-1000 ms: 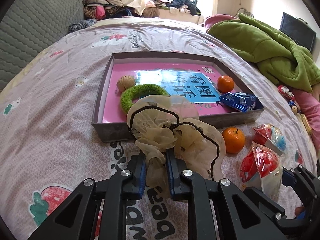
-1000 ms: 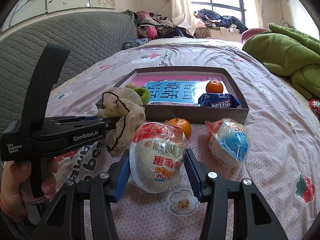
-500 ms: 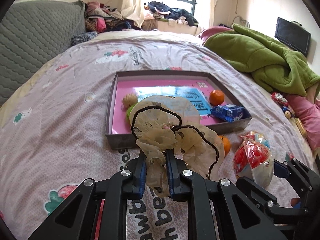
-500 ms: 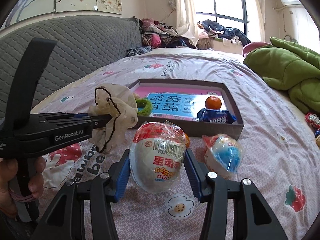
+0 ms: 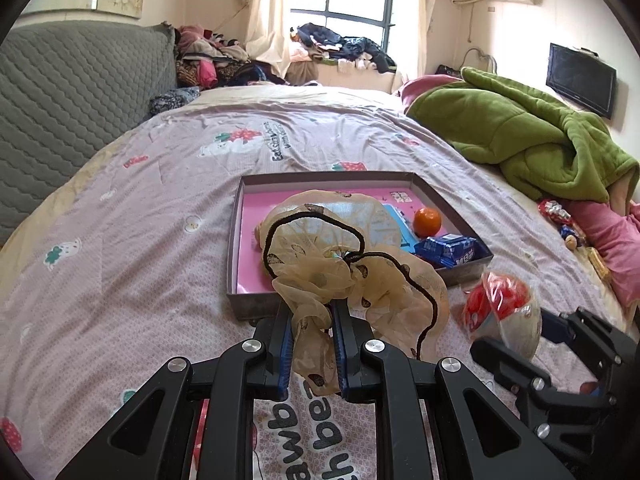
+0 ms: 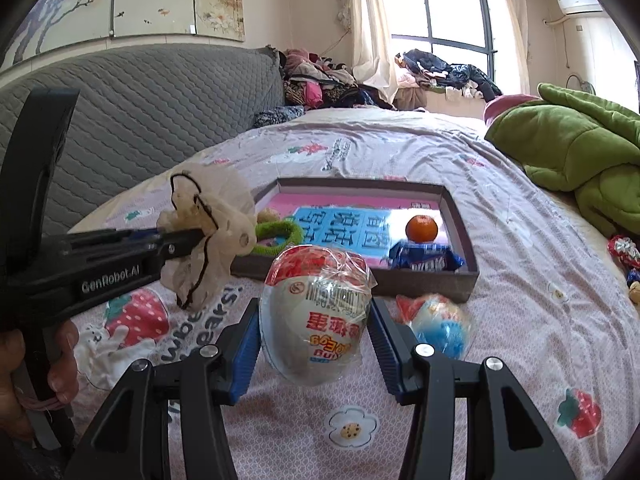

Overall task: Organize objects
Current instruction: 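Lift the scrunchie with the left tool while the right tool lifts the egg packet, then carry the scrunchie with the left tool while the right tool carries the egg packet over the tray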

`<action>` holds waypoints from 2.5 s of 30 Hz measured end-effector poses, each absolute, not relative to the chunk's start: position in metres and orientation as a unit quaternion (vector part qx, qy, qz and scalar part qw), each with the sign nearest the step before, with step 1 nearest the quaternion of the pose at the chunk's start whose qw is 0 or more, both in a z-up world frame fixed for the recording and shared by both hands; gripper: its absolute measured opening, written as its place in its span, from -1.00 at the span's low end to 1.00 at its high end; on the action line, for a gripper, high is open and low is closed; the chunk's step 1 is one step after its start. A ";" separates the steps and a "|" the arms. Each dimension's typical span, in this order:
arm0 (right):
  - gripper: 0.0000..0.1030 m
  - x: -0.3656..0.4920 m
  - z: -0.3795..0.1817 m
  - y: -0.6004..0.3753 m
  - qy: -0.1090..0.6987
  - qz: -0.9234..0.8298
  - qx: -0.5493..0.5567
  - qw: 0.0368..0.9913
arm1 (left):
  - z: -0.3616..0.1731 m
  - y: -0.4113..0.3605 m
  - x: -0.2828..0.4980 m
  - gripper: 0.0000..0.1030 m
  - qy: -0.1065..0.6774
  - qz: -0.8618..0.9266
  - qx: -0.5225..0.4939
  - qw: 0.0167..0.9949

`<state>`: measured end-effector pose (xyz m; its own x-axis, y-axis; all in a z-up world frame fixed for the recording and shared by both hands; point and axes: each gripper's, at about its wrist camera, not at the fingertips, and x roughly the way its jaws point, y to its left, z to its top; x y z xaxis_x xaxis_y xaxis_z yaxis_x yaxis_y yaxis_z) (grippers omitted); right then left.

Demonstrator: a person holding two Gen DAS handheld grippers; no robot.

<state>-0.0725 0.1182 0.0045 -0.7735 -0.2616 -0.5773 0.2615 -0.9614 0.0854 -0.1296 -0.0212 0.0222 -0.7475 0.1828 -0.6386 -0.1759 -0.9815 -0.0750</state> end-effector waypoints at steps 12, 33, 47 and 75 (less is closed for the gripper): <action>0.01 -0.080 0.042 0.130 -0.008 -0.954 0.265 0.141 | 0.053 -0.021 -0.121 -0.66 -0.014 0.945 -0.309 0.106; 0.01 -0.106 0.072 0.140 -0.004 -0.962 0.234 0.142 | 0.074 -0.015 -0.122 -0.66 -0.005 0.954 -0.285 0.097; 0.01 -0.120 0.090 0.135 0.000 -0.964 0.213 0.158 | 0.076 -0.008 -0.136 -0.66 -0.004 0.954 -0.290 0.078; 0.01 -0.178 0.090 0.146 0.027 -0.964 0.219 0.150 | 0.091 -0.010 -0.239 -0.66 0.007 0.958 -0.285 0.033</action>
<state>-0.1778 0.1458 0.0903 -0.8586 -0.2782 -0.4305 0.3017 -0.9533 0.0144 -0.2392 -0.0100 0.0915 -0.8351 0.0595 -0.5469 -0.0672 -0.9977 -0.0060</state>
